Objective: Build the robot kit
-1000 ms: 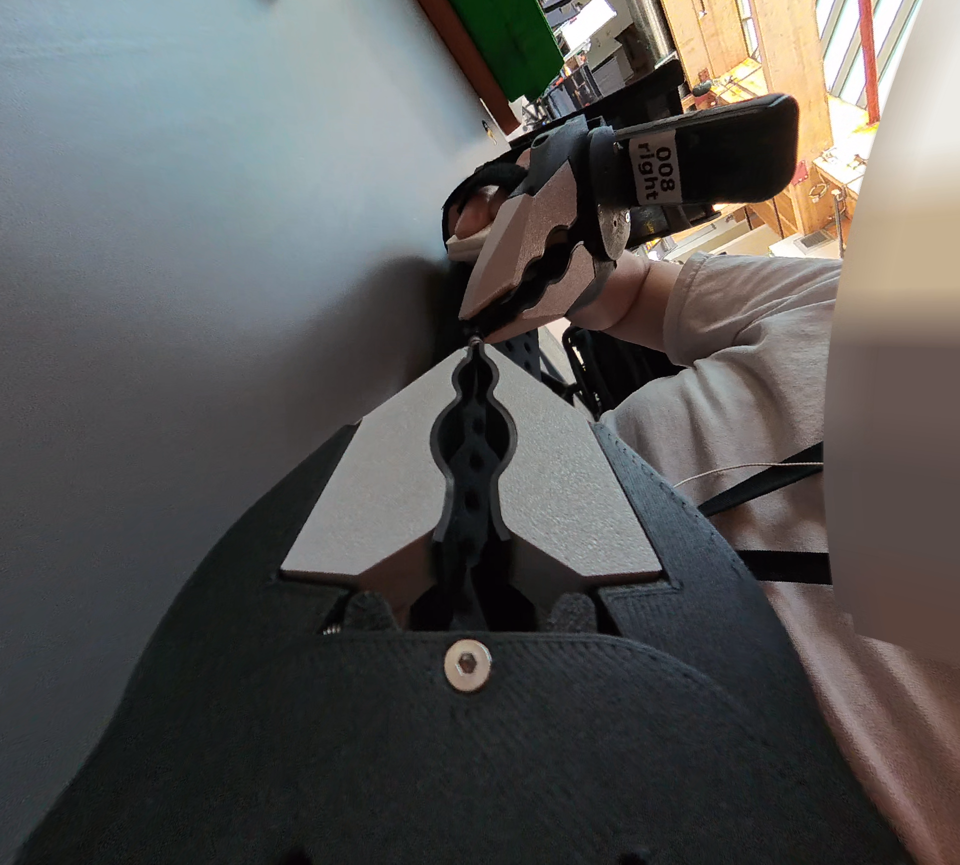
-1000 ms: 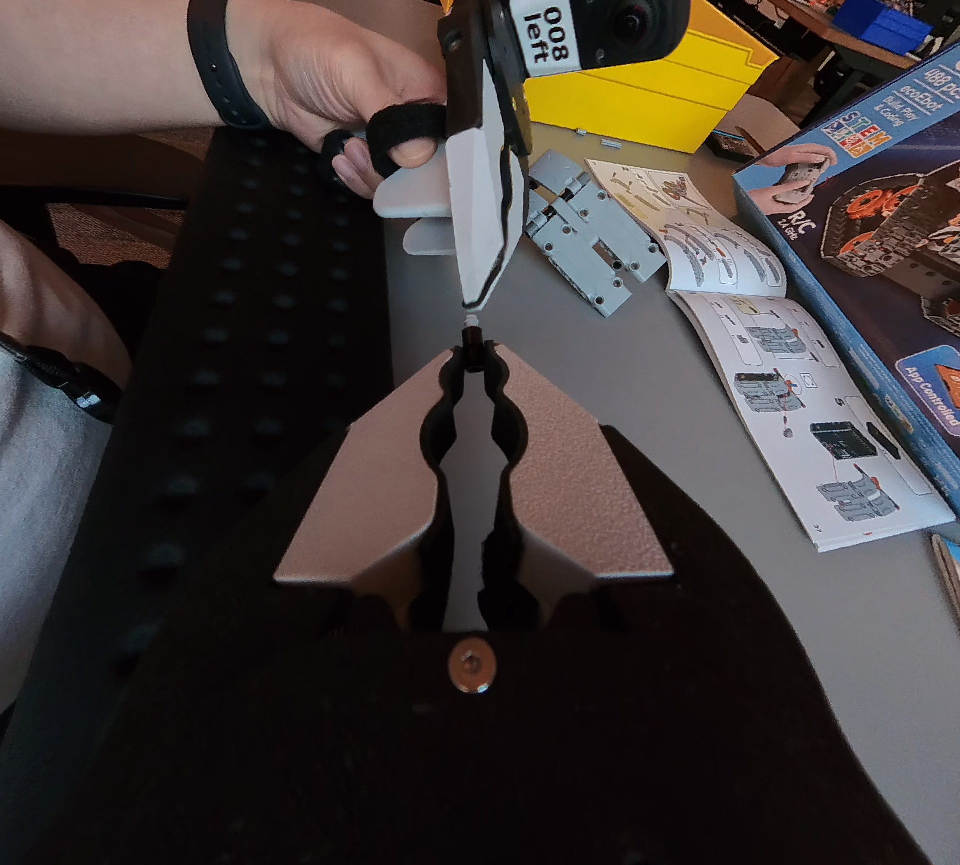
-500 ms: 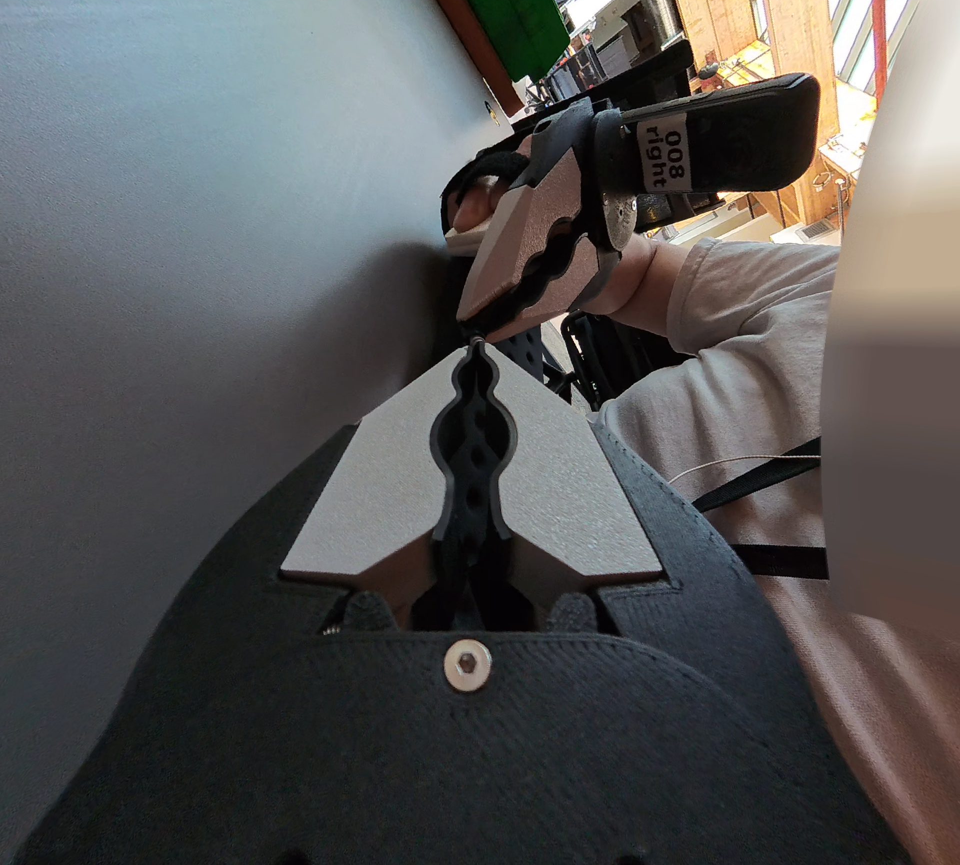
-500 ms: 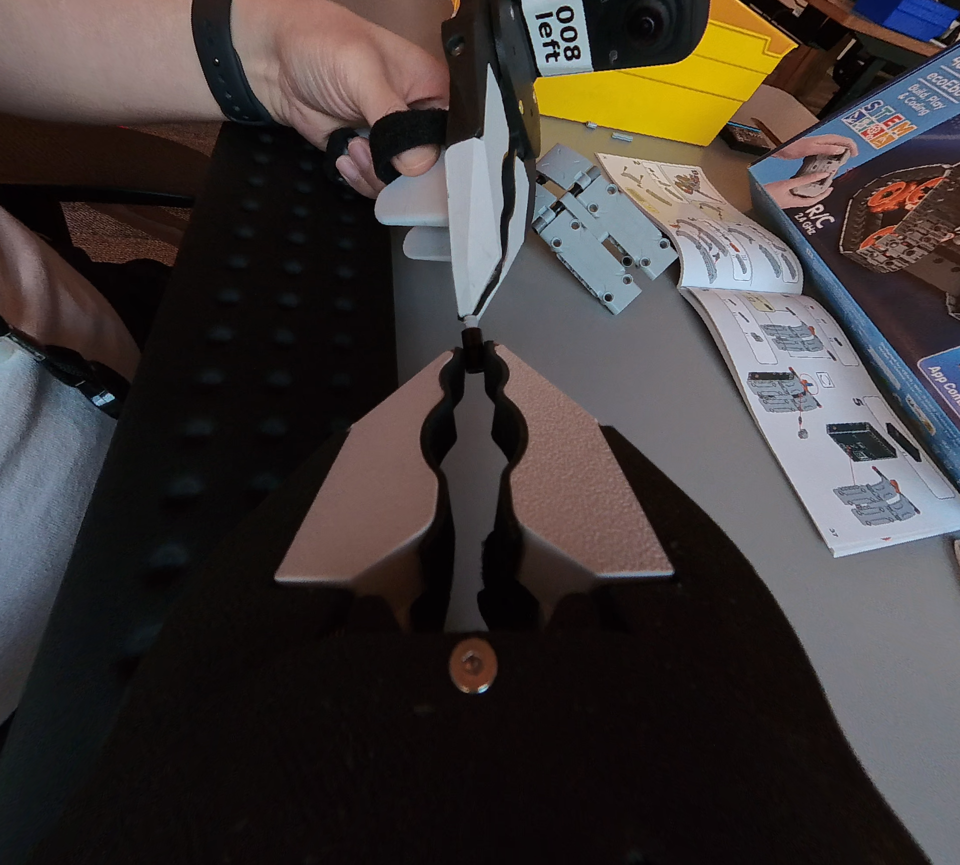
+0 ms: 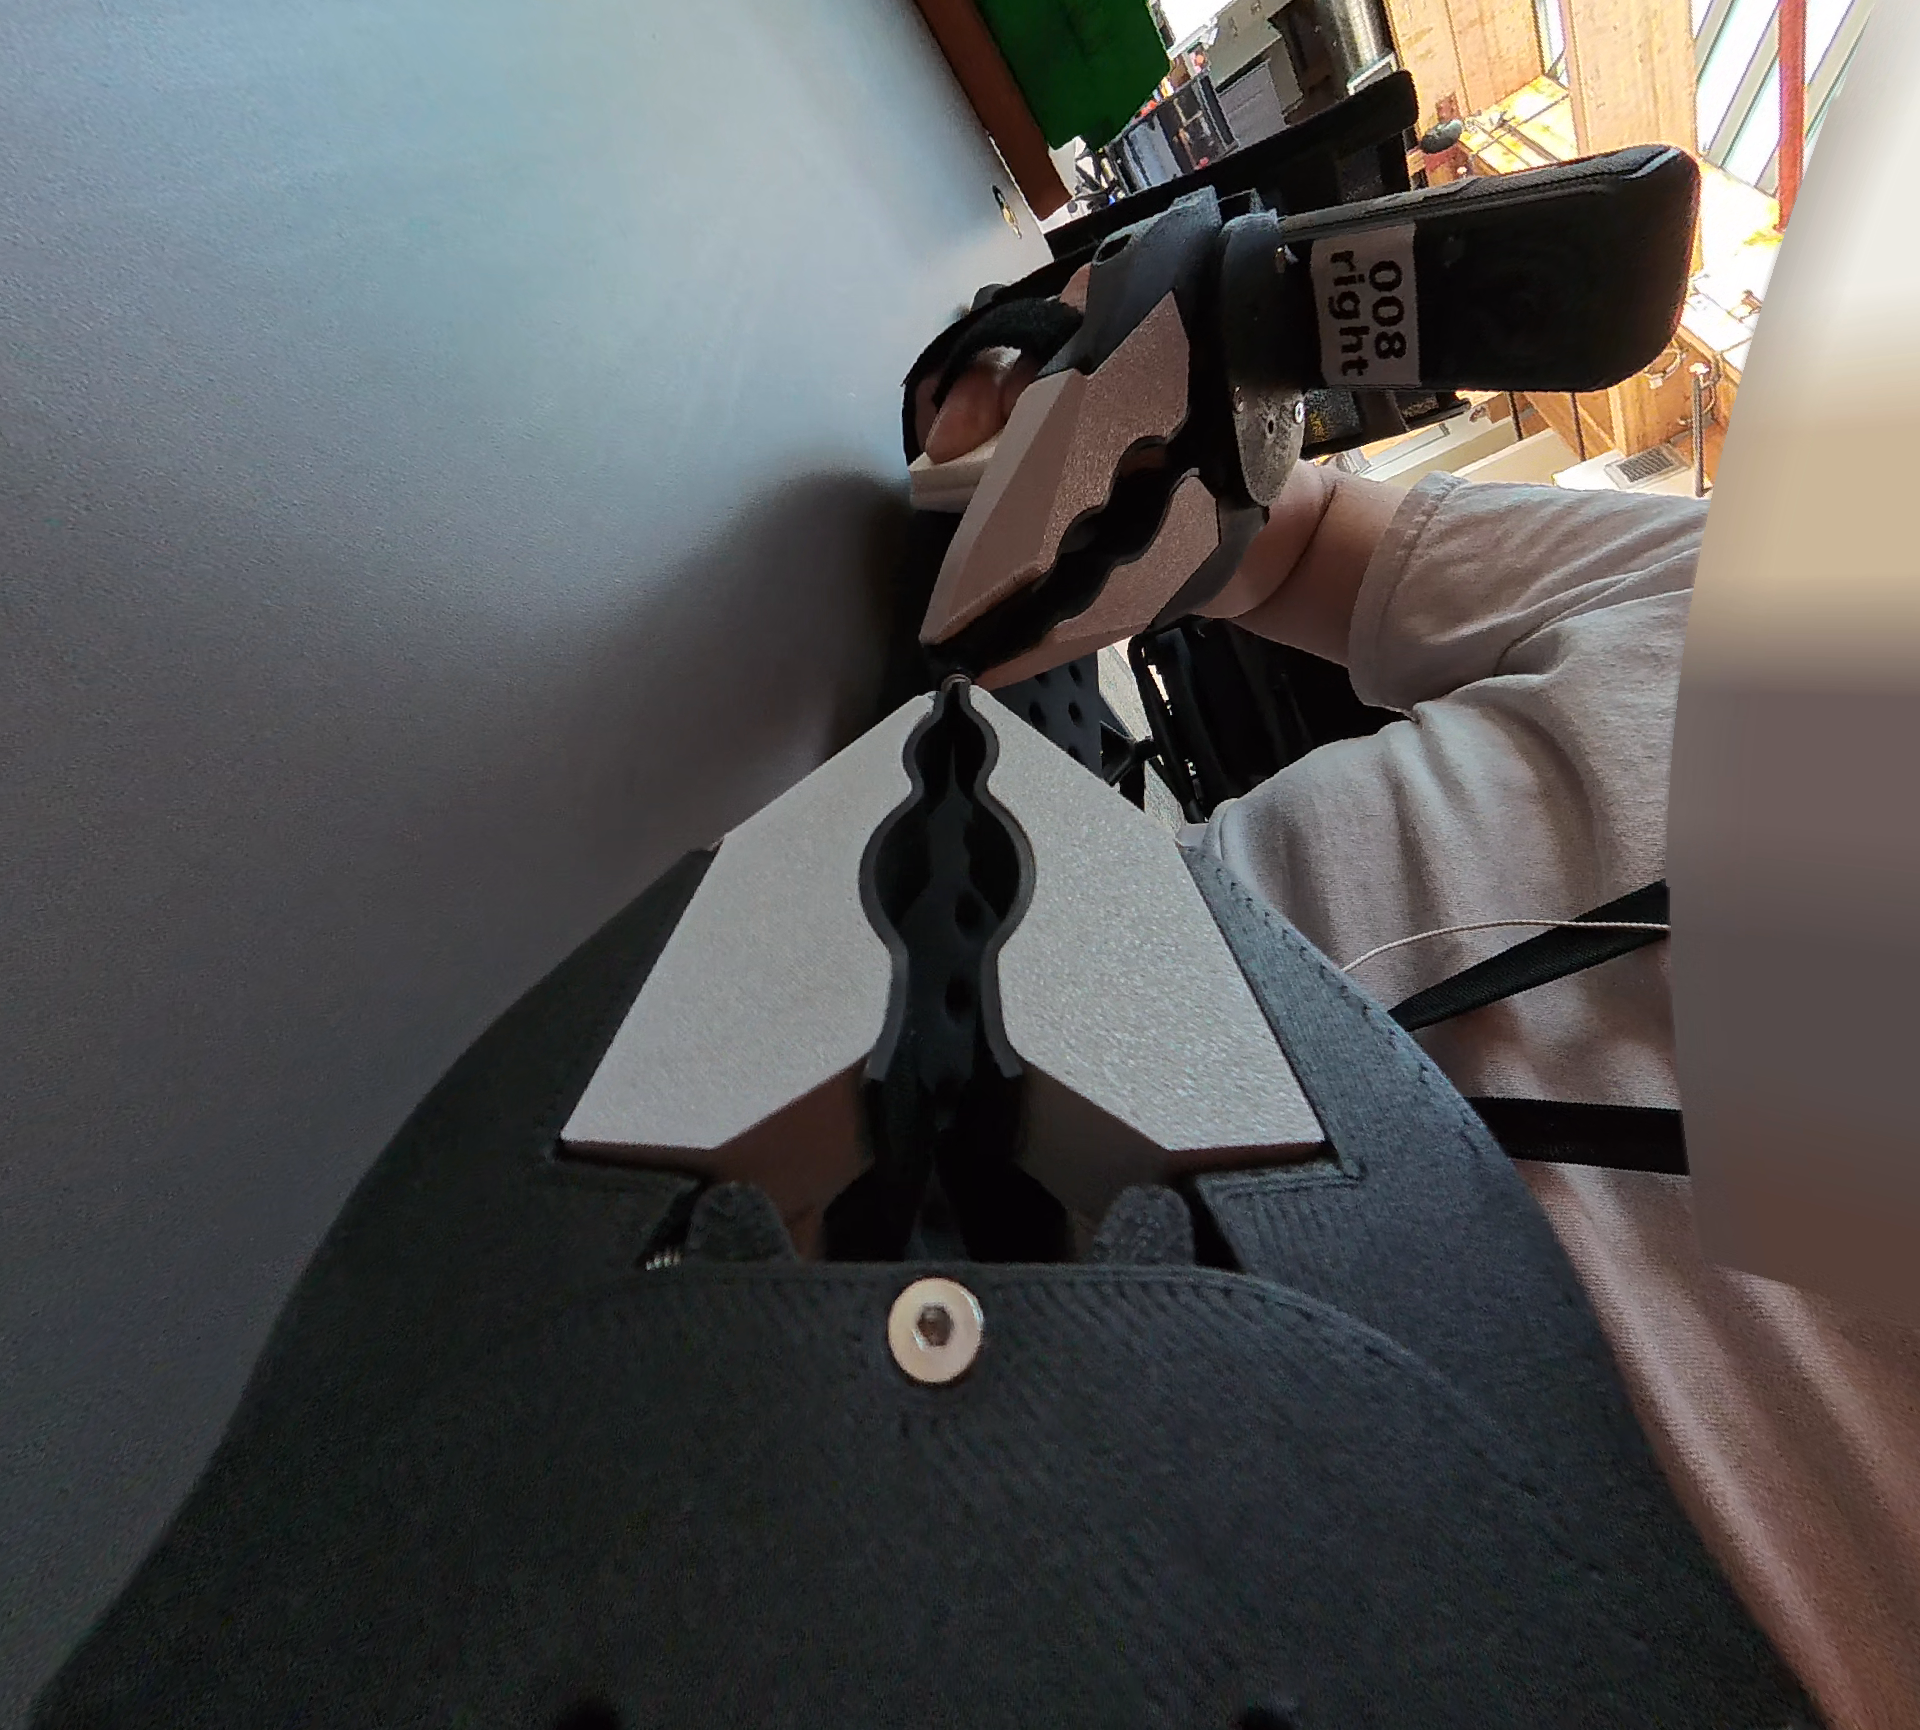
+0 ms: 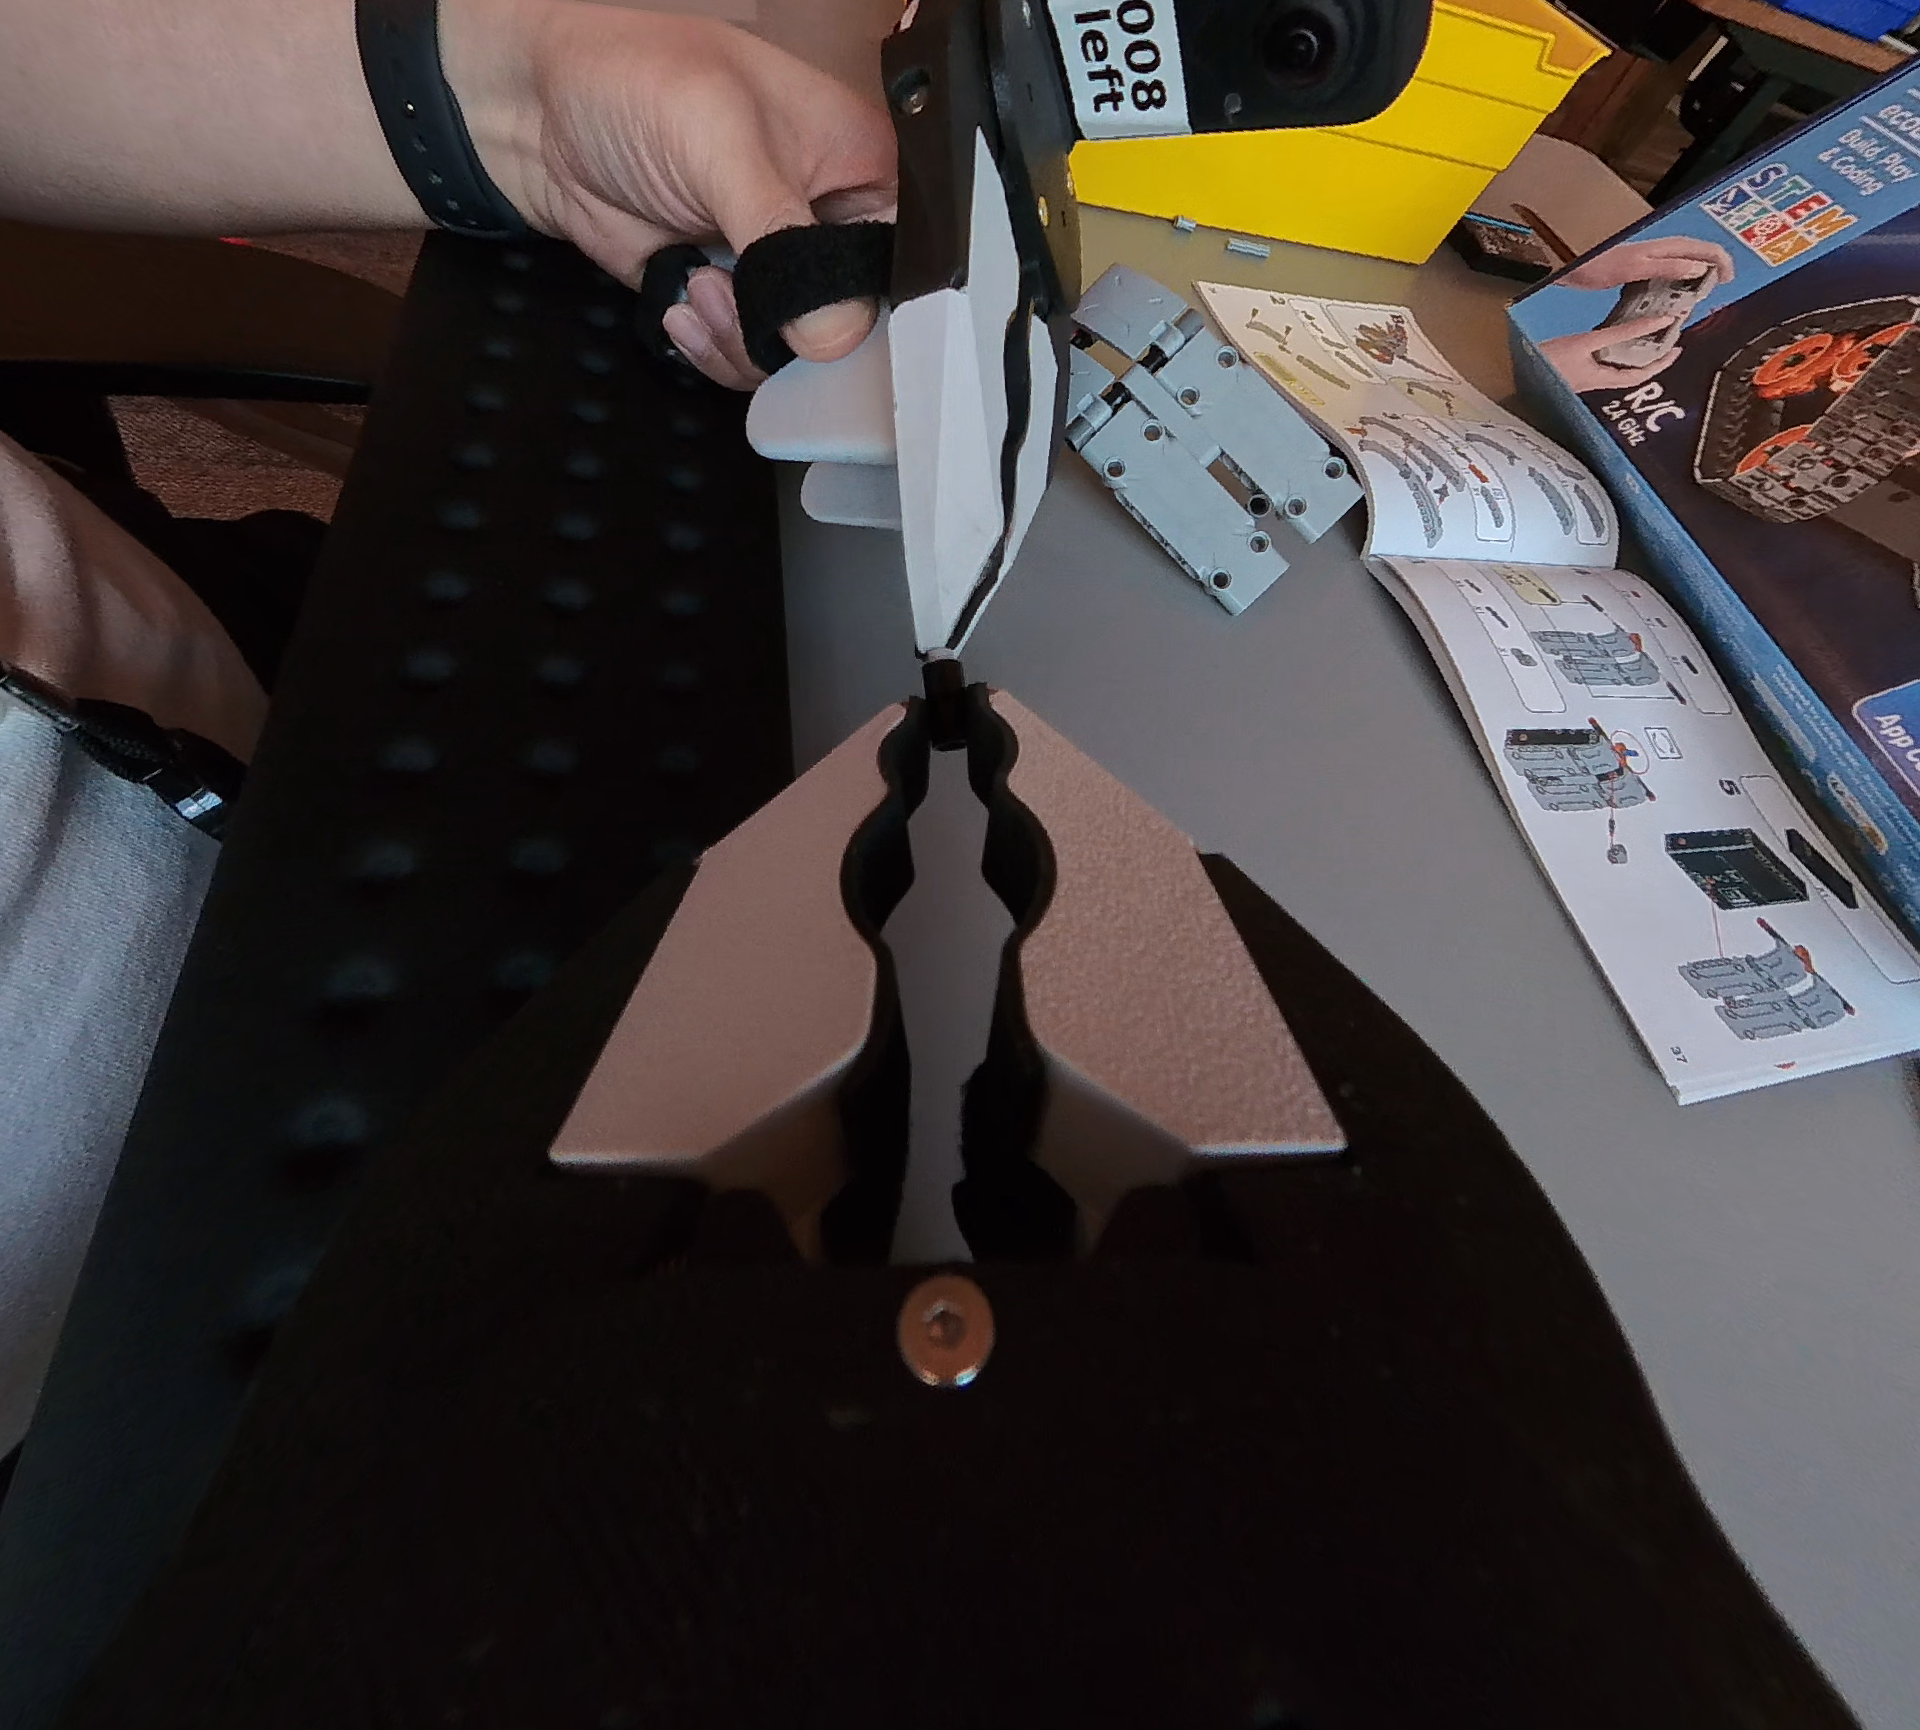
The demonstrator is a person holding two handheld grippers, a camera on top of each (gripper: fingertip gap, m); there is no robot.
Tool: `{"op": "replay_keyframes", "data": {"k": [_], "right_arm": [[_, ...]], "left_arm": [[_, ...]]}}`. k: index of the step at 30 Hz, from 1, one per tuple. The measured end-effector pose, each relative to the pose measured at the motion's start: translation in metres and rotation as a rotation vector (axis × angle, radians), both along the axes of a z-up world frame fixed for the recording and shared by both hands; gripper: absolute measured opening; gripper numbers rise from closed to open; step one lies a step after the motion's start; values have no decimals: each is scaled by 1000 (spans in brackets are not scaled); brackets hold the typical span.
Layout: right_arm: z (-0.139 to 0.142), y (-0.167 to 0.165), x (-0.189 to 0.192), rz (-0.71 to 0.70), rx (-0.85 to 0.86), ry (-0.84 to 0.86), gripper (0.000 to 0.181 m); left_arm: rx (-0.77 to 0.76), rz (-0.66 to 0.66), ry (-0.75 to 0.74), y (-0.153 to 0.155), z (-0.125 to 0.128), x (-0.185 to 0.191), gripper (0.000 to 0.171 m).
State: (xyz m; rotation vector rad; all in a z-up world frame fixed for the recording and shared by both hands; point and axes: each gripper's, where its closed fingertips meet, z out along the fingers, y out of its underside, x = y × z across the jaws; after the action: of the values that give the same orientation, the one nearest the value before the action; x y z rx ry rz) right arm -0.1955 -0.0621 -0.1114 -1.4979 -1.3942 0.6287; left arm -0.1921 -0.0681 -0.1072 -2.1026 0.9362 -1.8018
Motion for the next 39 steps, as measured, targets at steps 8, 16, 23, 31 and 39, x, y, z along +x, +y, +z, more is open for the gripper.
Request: {"op": "replay_keyframes", "data": {"k": [8, 16, 23, 31, 39], "right_arm": [[-2, 0, 0, 0, -3, -13, 6], [13, 15, 5, -70, -106, 115, 7], [66, 25, 7, -85, -731, 607, 7], [88, -7, -28, 88, -1245, 792, 7], [92, -17, -33, 76, -1295, 787, 7]], "left_arm": [[11, 1, 15, 0, -2, 1, 0], [81, 89, -139, 10, 26, -6, 0], [801, 346, -78, 13, 63, -18, 53], [1339, 465, 168, 3, 78, -15, 54], [1465, 495, 180, -5, 88, -17, 17]]}}
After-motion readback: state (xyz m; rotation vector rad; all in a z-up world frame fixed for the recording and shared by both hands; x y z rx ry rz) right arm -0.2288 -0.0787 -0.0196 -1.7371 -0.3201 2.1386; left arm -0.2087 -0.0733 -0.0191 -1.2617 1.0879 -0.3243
